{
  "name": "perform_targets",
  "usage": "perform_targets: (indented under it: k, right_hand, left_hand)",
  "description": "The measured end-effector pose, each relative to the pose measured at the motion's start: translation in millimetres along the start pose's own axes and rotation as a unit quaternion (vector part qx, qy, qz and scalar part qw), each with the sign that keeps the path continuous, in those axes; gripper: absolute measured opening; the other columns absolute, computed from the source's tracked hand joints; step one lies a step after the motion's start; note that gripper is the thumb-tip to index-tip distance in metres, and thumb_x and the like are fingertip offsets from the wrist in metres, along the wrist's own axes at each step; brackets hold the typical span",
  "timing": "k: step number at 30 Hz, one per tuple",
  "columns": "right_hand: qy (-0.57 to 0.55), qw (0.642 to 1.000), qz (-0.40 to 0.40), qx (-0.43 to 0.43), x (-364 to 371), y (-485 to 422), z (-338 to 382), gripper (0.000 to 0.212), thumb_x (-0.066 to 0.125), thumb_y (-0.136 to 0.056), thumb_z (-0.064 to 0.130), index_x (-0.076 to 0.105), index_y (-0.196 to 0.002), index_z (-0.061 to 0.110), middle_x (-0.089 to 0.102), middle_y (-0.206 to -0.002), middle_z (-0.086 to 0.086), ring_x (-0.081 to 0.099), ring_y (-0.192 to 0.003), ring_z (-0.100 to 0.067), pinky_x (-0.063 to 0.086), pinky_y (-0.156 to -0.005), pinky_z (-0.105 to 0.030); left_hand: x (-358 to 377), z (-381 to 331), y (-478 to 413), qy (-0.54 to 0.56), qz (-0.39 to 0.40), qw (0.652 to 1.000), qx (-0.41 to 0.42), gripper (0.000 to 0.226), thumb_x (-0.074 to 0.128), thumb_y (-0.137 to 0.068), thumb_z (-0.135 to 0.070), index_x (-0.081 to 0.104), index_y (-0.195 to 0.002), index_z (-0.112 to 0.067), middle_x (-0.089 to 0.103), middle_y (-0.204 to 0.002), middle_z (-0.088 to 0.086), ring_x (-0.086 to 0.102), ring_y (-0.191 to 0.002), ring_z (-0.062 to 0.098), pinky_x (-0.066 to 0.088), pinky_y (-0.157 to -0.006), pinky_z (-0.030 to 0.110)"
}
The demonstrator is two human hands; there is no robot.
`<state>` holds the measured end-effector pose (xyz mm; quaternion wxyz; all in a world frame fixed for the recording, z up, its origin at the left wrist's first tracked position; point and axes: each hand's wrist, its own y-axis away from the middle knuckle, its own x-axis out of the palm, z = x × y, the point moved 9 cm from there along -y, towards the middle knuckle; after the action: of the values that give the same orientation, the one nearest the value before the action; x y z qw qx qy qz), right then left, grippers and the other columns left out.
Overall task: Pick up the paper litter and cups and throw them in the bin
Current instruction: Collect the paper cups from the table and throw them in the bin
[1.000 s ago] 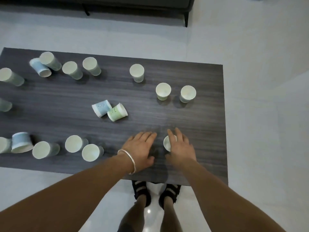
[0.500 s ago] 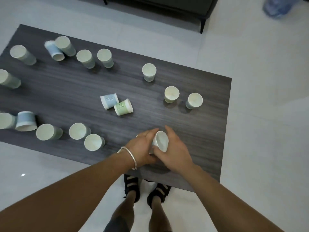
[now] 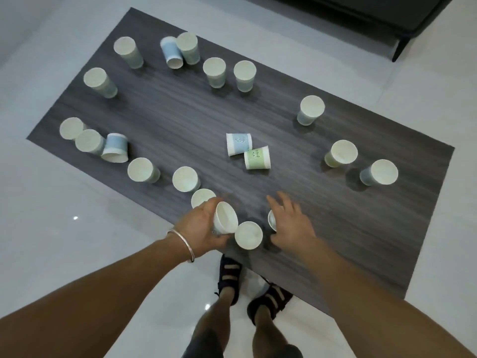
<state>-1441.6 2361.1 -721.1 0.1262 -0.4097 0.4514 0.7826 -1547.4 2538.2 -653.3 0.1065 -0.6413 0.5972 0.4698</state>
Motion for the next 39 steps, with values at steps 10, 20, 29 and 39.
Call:
perform_targets:
  k: [10, 20, 29, 39]
  right_hand:
    - [-0.006, 0.998, -0.020, 0.067, -11, 14, -21, 0.075, 0.066, -0.077, 0.019, 0.030, -0.143, 0.023, 0.035, -0.135, -0.004, 0.039, -0.122, -0.029, 0.047, -0.091, -0.040]
    - [-0.137, 0.959, -0.127, 0.211, -83, 177, -87, 0.071, 0.068, -0.081, 0.029, 0.031, -0.141, 0.025, 0.037, -0.133, 0.001, 0.043, -0.119, -0.024, 0.046, -0.087, -0.034]
    - [-0.257, 0.848, -0.263, 0.383, -42, 432, -141, 0.073, 0.069, -0.079, 0.037, 0.033, -0.142, 0.024, 0.041, -0.134, 0.001, 0.046, -0.117, -0.022, 0.047, -0.090, -0.032]
    - [-0.309, 0.699, -0.328, 0.556, 130, 749, -119, 0.076, 0.066, -0.083, 0.037, 0.027, -0.146, 0.025, 0.038, -0.140, 0.000, 0.044, -0.122, -0.022, 0.045, -0.091, -0.031]
  left_hand:
    - [1, -10, 6, 0.021, 0.027, 0.999, 0.018, 0.067, 0.073, -0.068, -0.044, 0.040, -0.124, -0.027, 0.058, -0.110, -0.004, 0.058, -0.095, 0.019, 0.052, -0.078, 0.033]
    - [-27, -188, 0, -0.073, 0.047, 0.972, 0.219, 0.072, 0.074, -0.066, -0.045, 0.045, -0.130, -0.025, 0.050, -0.120, 0.000, 0.048, -0.112, 0.021, 0.042, -0.093, 0.031]
    - [59, -363, 116, -0.084, 0.159, 0.907, 0.381, 0.068, 0.076, -0.066, -0.038, 0.049, -0.126, -0.022, 0.054, -0.120, 0.001, 0.051, -0.113, 0.020, 0.042, -0.094, 0.028]
    - [228, -479, 401, -0.153, 0.292, 0.786, 0.523, 0.095, 0.074, -0.066, -0.032, 0.023, -0.145, -0.026, 0.041, -0.132, 0.002, 0.048, -0.117, 0.022, 0.044, -0.096, 0.030]
